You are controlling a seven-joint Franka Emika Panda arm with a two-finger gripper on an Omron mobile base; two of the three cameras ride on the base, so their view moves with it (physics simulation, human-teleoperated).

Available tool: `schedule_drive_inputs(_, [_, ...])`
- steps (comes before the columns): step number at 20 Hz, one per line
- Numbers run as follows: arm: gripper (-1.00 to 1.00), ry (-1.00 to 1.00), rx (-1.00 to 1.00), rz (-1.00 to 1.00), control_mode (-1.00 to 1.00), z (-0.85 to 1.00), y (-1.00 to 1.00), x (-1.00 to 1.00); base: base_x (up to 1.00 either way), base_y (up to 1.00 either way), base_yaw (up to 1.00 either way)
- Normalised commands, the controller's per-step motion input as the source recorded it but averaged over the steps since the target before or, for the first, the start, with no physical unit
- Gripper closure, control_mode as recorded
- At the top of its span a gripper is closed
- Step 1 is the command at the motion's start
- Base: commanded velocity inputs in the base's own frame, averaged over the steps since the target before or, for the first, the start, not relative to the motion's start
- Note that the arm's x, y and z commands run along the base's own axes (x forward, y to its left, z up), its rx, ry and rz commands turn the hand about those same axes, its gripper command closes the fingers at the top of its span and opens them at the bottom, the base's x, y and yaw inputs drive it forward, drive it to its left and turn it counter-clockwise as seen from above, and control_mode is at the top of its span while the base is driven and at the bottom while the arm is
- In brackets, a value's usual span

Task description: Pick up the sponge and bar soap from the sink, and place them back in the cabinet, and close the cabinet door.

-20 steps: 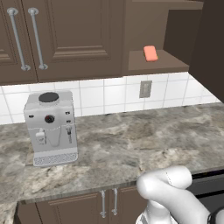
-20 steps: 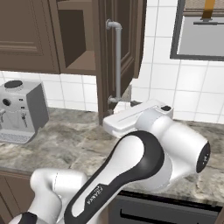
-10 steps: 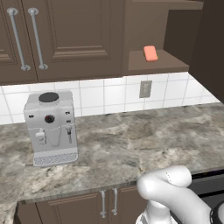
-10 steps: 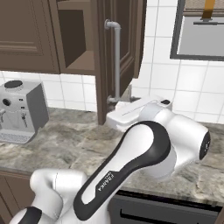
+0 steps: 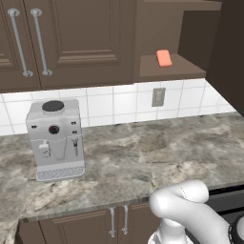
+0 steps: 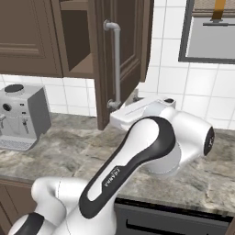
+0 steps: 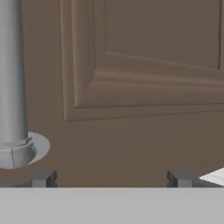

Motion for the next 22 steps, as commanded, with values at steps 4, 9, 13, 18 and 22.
schedule_drive_inputs(4, [-1.0, 0.0, 0.0, 0.0, -1.0, 0.0, 0.31, 0.1, 0.0, 0.0, 0.0])
schedule_drive_inputs(9, [-1.0, 0.0, 0.0, 0.0, -1.0, 0.0, 0.36, 0.08, 0.0, 0.0, 0.0])
schedule_drive_inputs(13, [-1.0, 0.0, 0.0, 0.0, -1.0, 0.0, 0.37, 0.07, 0.0, 0.0, 0.0])
schedule_drive_inputs(18, [-1.0, 0.0, 0.0, 0.0, -1.0, 0.0, 0.35, 0.05, 0.0, 0.0, 0.0])
schedule_drive_inputs(22, [-1.0, 0.0, 0.0, 0.0, -1.0, 0.0, 0.41, 0.06, 0.0, 0.0, 0.0])
